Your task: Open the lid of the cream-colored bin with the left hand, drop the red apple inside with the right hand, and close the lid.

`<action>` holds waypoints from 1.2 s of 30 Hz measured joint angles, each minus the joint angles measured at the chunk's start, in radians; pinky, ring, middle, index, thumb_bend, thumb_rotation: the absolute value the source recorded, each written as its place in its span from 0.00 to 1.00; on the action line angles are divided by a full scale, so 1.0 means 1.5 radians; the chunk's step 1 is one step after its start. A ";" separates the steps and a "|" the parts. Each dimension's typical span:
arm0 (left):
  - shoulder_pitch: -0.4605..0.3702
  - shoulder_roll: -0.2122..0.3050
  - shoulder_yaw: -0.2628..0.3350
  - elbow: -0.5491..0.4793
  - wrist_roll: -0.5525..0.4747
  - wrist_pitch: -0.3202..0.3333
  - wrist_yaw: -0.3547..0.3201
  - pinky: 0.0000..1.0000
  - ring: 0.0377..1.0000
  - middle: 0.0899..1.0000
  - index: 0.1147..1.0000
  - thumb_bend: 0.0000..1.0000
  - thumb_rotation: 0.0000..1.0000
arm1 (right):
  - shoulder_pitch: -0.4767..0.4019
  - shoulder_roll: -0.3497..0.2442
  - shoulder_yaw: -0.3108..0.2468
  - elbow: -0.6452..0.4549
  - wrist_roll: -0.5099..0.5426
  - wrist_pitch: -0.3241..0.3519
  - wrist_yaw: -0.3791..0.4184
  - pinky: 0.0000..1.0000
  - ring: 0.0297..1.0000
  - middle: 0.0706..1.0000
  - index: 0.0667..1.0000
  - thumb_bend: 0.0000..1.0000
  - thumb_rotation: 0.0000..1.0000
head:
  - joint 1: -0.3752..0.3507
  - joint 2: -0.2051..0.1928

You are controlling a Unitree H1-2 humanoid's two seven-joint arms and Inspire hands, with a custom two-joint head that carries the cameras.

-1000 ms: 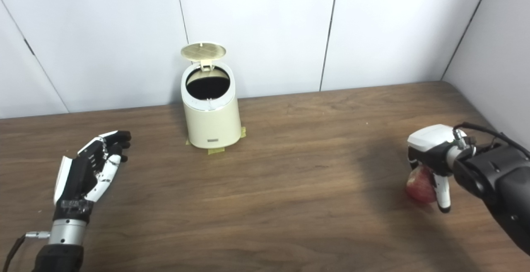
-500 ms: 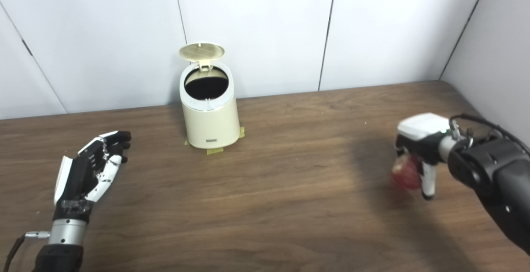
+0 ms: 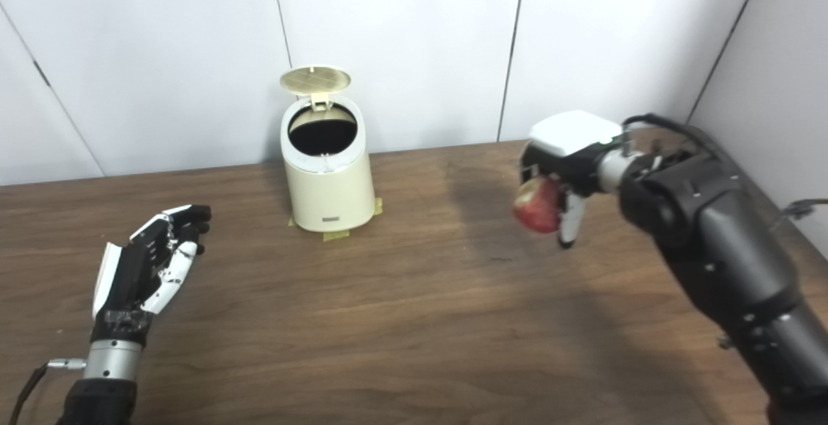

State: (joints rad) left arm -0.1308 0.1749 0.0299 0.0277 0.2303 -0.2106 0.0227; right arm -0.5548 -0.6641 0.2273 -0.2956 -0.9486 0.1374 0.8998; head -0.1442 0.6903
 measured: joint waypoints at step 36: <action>-0.011 -0.014 -0.019 0.027 0.028 -0.022 0.015 0.59 0.72 0.73 0.70 0.29 0.60 | -0.142 0.268 0.079 0.213 -0.094 -0.011 -0.284 0.34 0.44 0.48 0.43 0.52 0.00 | 0.048 -0.037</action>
State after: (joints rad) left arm -0.1475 0.1536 0.0012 0.0678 0.2717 -0.2434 0.0458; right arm -0.7673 -0.2614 0.3451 0.0237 -1.0894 0.1206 0.4734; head -0.0721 0.6351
